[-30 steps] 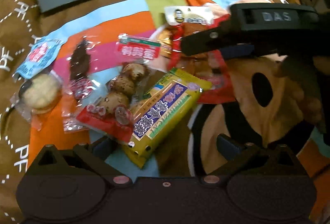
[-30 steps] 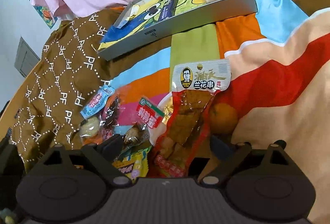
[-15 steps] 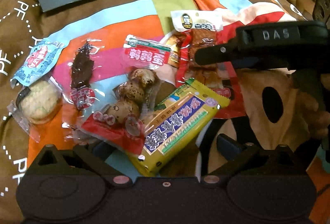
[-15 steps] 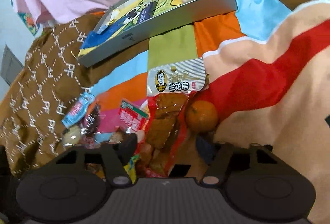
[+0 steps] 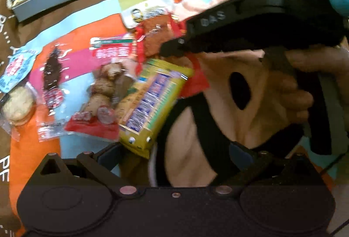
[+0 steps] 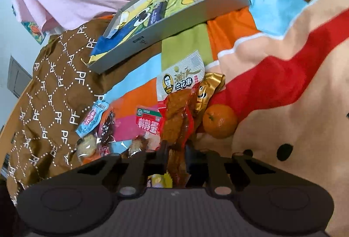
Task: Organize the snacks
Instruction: 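Lift the red packet with the right gripper while the left tool approaches the yellow snack bar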
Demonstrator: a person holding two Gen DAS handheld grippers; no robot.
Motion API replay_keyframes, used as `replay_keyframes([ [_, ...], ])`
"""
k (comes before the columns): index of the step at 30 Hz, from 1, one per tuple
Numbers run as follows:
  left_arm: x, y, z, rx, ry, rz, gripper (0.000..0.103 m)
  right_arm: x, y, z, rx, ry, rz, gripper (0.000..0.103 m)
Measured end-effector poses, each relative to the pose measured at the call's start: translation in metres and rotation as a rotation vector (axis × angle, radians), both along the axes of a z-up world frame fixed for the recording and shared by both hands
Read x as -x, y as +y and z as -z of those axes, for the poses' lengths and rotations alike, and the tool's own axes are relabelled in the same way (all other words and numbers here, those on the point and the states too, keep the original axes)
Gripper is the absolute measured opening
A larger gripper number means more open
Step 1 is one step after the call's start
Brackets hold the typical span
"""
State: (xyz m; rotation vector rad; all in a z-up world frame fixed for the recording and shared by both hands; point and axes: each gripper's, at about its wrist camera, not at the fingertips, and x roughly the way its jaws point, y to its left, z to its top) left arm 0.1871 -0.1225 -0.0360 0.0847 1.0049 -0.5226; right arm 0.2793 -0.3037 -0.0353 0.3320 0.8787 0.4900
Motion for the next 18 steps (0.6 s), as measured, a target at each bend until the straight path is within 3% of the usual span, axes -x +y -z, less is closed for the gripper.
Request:
replay_keyframes([
  [7, 0.002, -0.012, -0.011, -0.021, -0.072, 0.031, 0.102, 0.01, -0.009, -0.027, 0.113, -0.134, 0.01, 0.014],
  [12, -0.008, -0.012, -0.017, -0.049, -0.132, 0.037, 0.102, 0.011, -0.019, -0.033, 0.122, -0.145, 0.002, 0.014],
  [15, -0.023, -0.011, -0.013, -0.057, -0.129, 0.027, 0.102, 0.012, -0.018, -0.033, 0.122, -0.141, -0.025, 0.014],
  [18, -0.035, -0.007, -0.007, -0.055, -0.099, 0.009, 0.095, 0.014, -0.015, -0.032, 0.131, -0.139, -0.054, 0.014],
])
